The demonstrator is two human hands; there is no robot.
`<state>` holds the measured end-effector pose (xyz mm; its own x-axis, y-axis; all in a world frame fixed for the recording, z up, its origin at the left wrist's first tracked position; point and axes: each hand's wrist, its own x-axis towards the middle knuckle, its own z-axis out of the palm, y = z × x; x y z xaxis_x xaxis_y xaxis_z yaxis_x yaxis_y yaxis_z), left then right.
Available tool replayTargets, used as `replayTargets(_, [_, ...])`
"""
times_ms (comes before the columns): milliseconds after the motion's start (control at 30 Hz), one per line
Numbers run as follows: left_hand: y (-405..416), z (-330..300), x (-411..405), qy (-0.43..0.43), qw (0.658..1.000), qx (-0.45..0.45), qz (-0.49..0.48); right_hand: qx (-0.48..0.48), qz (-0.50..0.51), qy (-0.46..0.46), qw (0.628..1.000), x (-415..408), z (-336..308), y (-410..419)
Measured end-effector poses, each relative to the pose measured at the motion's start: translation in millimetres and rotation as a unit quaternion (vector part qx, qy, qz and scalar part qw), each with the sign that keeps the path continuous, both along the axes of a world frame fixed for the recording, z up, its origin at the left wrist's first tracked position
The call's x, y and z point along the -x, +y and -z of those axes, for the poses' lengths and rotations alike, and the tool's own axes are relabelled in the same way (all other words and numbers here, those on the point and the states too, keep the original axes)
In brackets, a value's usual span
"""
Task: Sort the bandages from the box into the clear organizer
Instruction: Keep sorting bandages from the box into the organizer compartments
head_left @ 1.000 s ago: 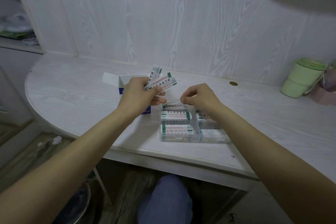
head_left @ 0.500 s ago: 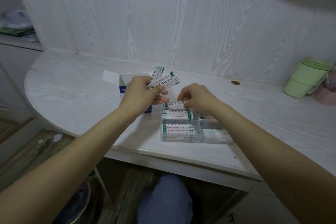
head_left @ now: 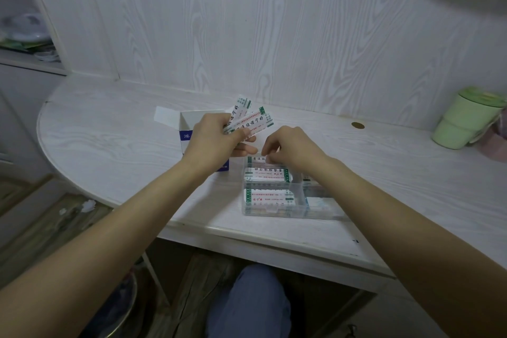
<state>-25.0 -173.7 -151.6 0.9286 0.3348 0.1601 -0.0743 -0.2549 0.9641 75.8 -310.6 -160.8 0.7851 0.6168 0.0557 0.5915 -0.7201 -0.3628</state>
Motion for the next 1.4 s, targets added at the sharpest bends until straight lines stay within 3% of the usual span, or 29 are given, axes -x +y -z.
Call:
replayTargets(167, [-2.0,-1.4,2.7,0.005,1.000,-0.001,0.004,0.007,-0.011,-0.002,1.000,2.2,-1.0,0.2])
replayTargets(233, [-3.0,-2.6,5.4,0.006,1.000,0.024,0.017,-0.033,0.004,-0.001,0.999,3.5,-5.5,-5.2])
replayTargets(300, [-3.7,-4.0,8.5,0.009,0.998,0.058,0.030,-0.164,0.046,0.029,0.985,8.8,-13.6,-12.1])
replayTargets(367, [-5.0,-5.7,11.6,0.016,0.996,0.081,0.039,-0.332,0.073,0.145,0.929,20.3,-23.9,-20.2])
replayTargets(433, [-7.6,-8.3,14.5,0.027,0.993,0.103,0.051,-0.415,0.051,0.236,0.877,33.8,-30.7,-24.9])
replayTargets(533, [-14.2,-12.7,21.7,0.046,0.987,0.132,0.080,-0.405,0.016,0.187,0.895,46.7,-30.9,-28.4])
replayTargets(667, [-18.6,-13.9,31.6,0.050,0.982,0.159,0.092,-0.427,0.027,0.180,0.886,57.7,-28.8,-33.5])
replayTargets(933, [-25.5,-11.6,45.6,0.051,0.993,0.088,0.055,-0.439,0.035,0.178,0.880,77.7,-16.0,-42.0])
replayTargets(1167, [-33.5,-4.9,62.3,0.076,0.985,0.128,0.084,-0.453,0.051,0.182,0.871,91.1,-5.6,-49.2])
replayTargets(1300, [-30.7,0.5,63.7,0.052,0.993,0.096,0.051,-0.423,0.054,0.179,0.887,93.8,-2.5,-50.9])
replayTargets(1400, [-30.5,2.1,65.7,0.059,0.993,0.068,0.078,-0.403,0.063,0.171,0.897,94.9,-1.2,-52.2])
